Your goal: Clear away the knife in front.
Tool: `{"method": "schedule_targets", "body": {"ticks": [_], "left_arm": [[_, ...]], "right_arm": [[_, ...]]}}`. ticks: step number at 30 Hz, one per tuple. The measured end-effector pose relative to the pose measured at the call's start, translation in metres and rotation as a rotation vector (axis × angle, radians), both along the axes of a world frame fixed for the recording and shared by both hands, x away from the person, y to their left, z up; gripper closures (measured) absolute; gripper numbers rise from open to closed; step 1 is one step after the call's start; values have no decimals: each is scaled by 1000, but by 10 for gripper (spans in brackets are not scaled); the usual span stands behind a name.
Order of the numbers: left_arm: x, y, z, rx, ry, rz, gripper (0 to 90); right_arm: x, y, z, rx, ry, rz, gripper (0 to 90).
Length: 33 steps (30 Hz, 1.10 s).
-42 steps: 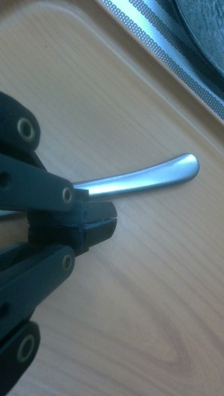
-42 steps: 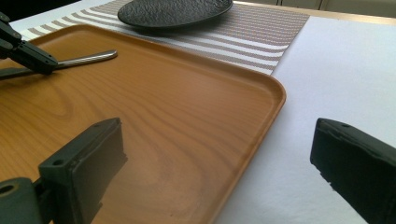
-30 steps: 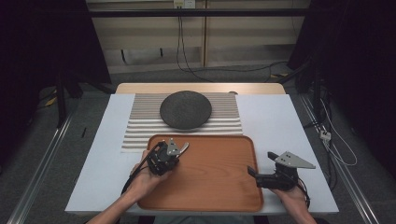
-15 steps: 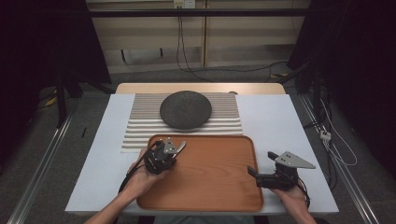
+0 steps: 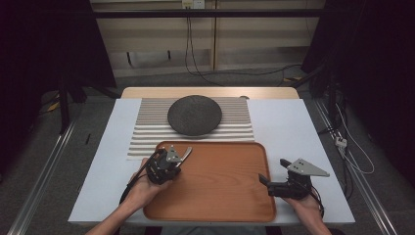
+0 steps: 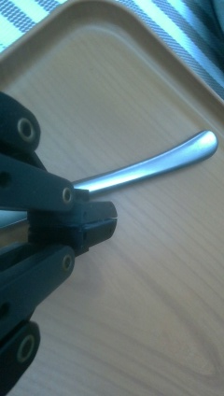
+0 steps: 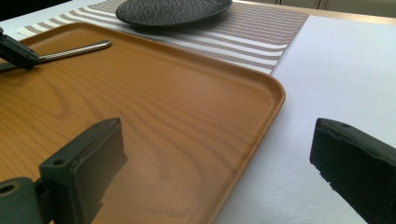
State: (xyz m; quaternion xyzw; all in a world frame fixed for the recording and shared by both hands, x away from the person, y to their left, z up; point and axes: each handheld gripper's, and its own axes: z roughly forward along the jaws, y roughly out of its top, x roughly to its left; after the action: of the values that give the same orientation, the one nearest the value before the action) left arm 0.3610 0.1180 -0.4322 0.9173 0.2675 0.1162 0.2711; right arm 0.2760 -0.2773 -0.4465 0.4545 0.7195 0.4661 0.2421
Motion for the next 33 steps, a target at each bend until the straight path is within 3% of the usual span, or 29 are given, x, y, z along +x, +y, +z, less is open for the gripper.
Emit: {"method": "schedule_targets", "body": {"ticks": [2,9,14,27,33], "left_arm": [[1,4,0,-7,16,8,900],[1,6,-1,-31,19,39,900],[2,9,1,-4,22,47,900],[0,26,3,13,42,113,900],[-3,37,3,-4,56,143,900]], "right_arm": [[0,0,0,3,2,-1,30],[0,0,0,-1,2,3,30],[0,0,0,0,1,3,30],[0,0,0,3,0,-1,30],[0,1,0,2,5,1,30]]}}
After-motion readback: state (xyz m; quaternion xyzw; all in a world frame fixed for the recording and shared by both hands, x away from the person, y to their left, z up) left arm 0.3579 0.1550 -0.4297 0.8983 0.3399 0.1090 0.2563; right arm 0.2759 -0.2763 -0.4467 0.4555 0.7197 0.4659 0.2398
